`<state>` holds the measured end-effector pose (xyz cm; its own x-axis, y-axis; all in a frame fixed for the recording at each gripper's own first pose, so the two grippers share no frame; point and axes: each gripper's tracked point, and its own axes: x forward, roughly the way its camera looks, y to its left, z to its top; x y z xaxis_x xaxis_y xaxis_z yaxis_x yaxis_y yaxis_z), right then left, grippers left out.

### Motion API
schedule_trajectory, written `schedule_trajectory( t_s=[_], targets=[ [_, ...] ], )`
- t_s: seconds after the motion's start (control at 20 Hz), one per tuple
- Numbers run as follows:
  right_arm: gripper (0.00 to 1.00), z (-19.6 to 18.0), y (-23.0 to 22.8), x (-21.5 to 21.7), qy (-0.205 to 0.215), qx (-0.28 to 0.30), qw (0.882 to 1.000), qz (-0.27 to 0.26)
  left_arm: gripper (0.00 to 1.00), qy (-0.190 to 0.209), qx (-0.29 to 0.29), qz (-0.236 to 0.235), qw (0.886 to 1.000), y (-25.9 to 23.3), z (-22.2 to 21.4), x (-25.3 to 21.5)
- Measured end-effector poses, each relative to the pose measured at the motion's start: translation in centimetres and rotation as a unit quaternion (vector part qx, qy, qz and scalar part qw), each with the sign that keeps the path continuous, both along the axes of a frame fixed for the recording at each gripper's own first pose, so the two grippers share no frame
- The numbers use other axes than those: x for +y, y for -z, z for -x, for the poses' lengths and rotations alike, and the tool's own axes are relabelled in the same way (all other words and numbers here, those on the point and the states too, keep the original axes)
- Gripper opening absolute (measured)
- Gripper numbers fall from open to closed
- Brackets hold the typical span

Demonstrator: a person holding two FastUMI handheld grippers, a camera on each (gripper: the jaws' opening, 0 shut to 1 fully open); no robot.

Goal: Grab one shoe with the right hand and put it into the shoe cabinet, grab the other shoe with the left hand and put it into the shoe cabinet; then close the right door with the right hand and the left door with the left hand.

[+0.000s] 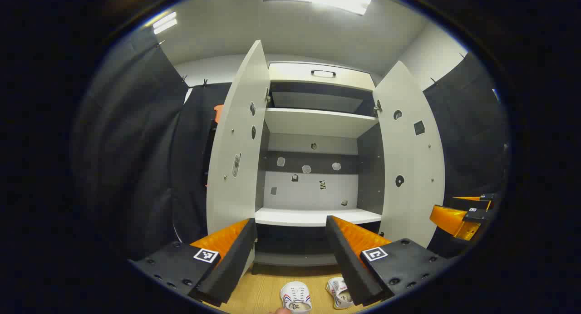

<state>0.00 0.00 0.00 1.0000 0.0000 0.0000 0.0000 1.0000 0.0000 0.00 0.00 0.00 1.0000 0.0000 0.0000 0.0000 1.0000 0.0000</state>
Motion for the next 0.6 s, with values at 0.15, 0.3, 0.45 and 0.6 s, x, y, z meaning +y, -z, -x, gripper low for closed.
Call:
schedule_trajectory(
  t_s=[0.15,0.3,0.45,0.6],
  targets=[
    [0.94,-0.26,0.09,-0.08,0.002,0.0,1.0,0.0,0.99,0.0,0.002,0.0,1.0,0.31,-0.14,-0.12],
    [0.94,-0.29,0.47,-0.15,0.001,0.007,1.0,0.002,0.99,-0.003,0.008,-0.005,1.0,0.7,-0.13,-0.1],
    [0.95,-0.47,0.68,-0.2,0.002,0.011,1.0,0.001,0.99,-0.002,0.004,-0.003,1.0,0.54,0.01,-0.15],
    [0.94,-0.75,0.75,-0.39,0.006,0.012,1.0,0.007,0.99,-0.003,0.005,-0.001,1.0,0.54,-0.01,0.07]
  ],
)
